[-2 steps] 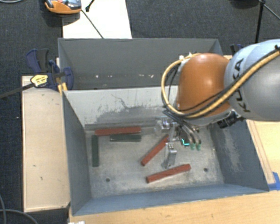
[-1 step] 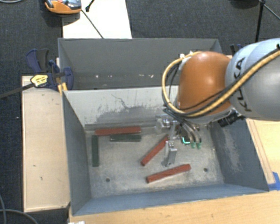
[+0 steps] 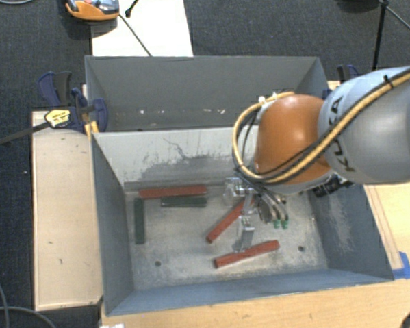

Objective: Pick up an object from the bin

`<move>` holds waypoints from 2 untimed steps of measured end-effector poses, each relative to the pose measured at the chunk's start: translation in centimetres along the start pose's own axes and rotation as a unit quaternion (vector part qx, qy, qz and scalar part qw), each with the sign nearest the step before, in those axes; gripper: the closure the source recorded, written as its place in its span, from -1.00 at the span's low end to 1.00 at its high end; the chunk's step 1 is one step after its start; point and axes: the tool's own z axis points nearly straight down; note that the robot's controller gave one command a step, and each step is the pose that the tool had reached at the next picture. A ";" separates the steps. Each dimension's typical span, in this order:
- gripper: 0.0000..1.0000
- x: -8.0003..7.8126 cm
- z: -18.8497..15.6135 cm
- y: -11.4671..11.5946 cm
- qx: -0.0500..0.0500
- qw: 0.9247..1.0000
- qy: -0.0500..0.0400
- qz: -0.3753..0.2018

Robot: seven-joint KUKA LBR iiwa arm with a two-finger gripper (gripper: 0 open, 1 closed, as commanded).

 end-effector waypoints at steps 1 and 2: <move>-1.00 -0.3 6.2 -0.6 0.000 1.000 0.003 0.031; 1.00 -2.4 7.8 0.3 0.000 0.999 0.003 -0.041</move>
Offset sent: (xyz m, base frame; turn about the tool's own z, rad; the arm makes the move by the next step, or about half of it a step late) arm 0.0230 0.0028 -0.0800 -0.0840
